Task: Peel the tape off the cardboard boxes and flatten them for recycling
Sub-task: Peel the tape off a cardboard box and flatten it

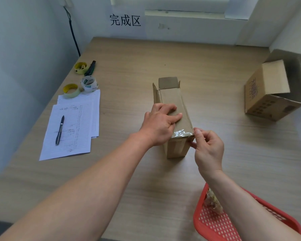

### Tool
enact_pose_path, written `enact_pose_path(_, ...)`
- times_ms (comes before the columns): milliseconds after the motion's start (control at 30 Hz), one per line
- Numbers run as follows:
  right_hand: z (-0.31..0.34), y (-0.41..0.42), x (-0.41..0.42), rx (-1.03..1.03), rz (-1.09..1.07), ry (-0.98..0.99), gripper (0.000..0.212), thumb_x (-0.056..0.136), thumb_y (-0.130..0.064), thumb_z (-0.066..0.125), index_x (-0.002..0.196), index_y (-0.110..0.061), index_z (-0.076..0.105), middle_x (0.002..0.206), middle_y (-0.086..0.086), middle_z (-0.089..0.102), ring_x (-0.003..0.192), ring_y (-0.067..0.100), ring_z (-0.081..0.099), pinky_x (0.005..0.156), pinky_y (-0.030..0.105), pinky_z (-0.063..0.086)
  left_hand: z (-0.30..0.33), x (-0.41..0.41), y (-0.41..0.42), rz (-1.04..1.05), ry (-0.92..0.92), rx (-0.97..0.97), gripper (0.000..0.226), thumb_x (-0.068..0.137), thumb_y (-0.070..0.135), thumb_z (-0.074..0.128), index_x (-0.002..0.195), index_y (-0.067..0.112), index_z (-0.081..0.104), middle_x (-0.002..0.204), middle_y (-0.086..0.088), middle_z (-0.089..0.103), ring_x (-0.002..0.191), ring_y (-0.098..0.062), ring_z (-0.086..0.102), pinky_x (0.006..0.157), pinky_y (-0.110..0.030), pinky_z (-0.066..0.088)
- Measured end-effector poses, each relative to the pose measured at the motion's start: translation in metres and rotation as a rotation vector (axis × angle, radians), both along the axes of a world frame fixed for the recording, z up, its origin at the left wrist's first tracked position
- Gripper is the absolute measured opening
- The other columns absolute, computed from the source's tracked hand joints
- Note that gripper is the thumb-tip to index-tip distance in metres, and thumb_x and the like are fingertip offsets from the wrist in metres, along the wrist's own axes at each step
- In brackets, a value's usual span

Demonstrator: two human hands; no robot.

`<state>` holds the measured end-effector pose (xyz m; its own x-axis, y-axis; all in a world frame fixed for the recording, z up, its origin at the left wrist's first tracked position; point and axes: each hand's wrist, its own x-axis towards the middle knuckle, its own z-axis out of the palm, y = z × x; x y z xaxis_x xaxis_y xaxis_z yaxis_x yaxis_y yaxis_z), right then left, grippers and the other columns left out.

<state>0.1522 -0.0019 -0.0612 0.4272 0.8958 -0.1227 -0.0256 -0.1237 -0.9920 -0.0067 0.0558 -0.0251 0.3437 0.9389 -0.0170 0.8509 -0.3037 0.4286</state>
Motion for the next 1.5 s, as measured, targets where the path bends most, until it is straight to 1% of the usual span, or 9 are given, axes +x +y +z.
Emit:
enact_pose_path(267,0.013,0.029,0.029,-0.072,0.211,-0.03,0.018,0.096,-0.011,0.065,0.082,0.001,0.067,0.082,0.01,0.069,0.072,0.018,0.065,0.068,0.04,0.059,0.023,-0.003,-0.017,-0.082,0.262,0.04,0.069,0.075,0.054,0.045,0.141,0.037,0.048,0.134,0.002,0.041,0.124,-0.024,0.032,0.102,-0.043,0.027)
enact_pose_path(400,0.019,0.046,0.046,-0.125,0.323,-0.04,0.021,0.097,-0.01,0.063,0.077,-0.002,0.063,0.076,0.013,0.061,0.073,0.021,0.063,0.067,0.039,0.057,0.027,0.0,0.0,-0.201,0.302,0.069,0.074,0.066,0.058,0.074,0.131,0.03,0.053,0.13,-0.001,0.038,0.13,-0.025,0.029,0.112,-0.044,0.024)
enact_pose_path(567,0.005,0.033,0.031,-0.113,0.027,-0.179,0.031,0.089,-0.036,0.063,0.065,-0.017,0.06,0.065,0.003,0.064,0.07,0.028,0.067,0.074,0.055,0.059,0.021,0.013,0.016,-0.201,0.223,-0.043,0.08,0.061,0.051,0.087,0.125,0.023,0.048,0.157,0.002,0.023,0.151,-0.024,0.008,0.121,-0.05,0.012)
enact_pose_path(667,0.001,0.023,0.018,-0.104,-0.106,-0.068,0.03,0.082,-0.043,0.061,0.064,-0.018,0.059,0.065,0.0,0.062,0.073,0.029,0.066,0.077,0.058,0.057,0.02,0.014,0.014,-0.179,0.236,-0.01,0.082,0.057,0.052,0.088,0.122,0.023,0.049,0.154,0.003,0.028,0.148,-0.024,0.015,0.117,-0.052,0.021)
enact_pose_path(867,0.013,0.015,0.013,-0.085,-0.174,0.414,0.026,0.095,0.004,0.056,0.07,-0.002,0.054,0.07,0.008,0.055,0.073,0.019,0.06,0.075,0.033,0.062,0.018,0.011,0.007,-0.15,0.244,0.003,0.084,0.057,0.052,0.088,0.125,0.024,0.048,0.159,0.005,0.023,0.15,-0.024,0.011,0.118,-0.049,0.019)
enact_pose_path(967,0.021,0.016,0.019,-0.065,-0.156,0.491,0.015,0.097,-0.001,0.051,0.084,-0.005,0.056,0.082,0.01,0.061,0.087,0.027,0.065,0.08,0.041,0.06,0.019,0.011,0.005,-0.119,0.236,0.003,0.083,0.058,0.052,0.088,0.126,0.025,0.048,0.159,0.006,0.024,0.15,-0.023,0.011,0.117,-0.046,0.018)
enact_pose_path(1100,0.02,0.018,0.026,-0.089,-0.013,0.301,0.035,0.09,0.015,0.05,0.119,0.0,0.06,0.101,0.01,0.062,0.09,0.02,0.066,0.088,0.042,0.059,0.019,0.014,0.005,-0.102,0.22,0.007,0.082,0.058,0.052,0.087,0.125,0.026,0.049,0.158,0.007,0.025,0.148,-0.021,0.012,0.115,-0.044,0.018)
enact_pose_path(1267,0.012,0.017,0.025,-0.104,-0.071,-0.019,0.016,0.087,-0.001,0.069,0.081,-0.016,0.073,0.07,-0.01,0.072,0.072,0.01,0.068,0.085,0.05,0.059,0.02,0.019,0.005,-0.09,0.223,0.02,0.083,0.057,0.054,0.087,0.125,0.026,0.05,0.156,0.007,0.027,0.145,-0.02,0.016,0.112,-0.043,0.019)
enact_pose_path(1500,0.016,0.007,0.016,-0.063,-0.041,-0.185,0.016,0.077,-0.015,0.063,0.061,-0.015,0.063,0.073,-0.02,0.069,0.074,0.023,0.065,0.079,0.054,0.056,0.016,0.027,0.008,-0.05,0.239,0.045,0.081,0.056,0.055,0.087,0.123,0.029,0.049,0.152,0.007,0.031,0.142,-0.022,0.021,0.109,-0.045,0.024)
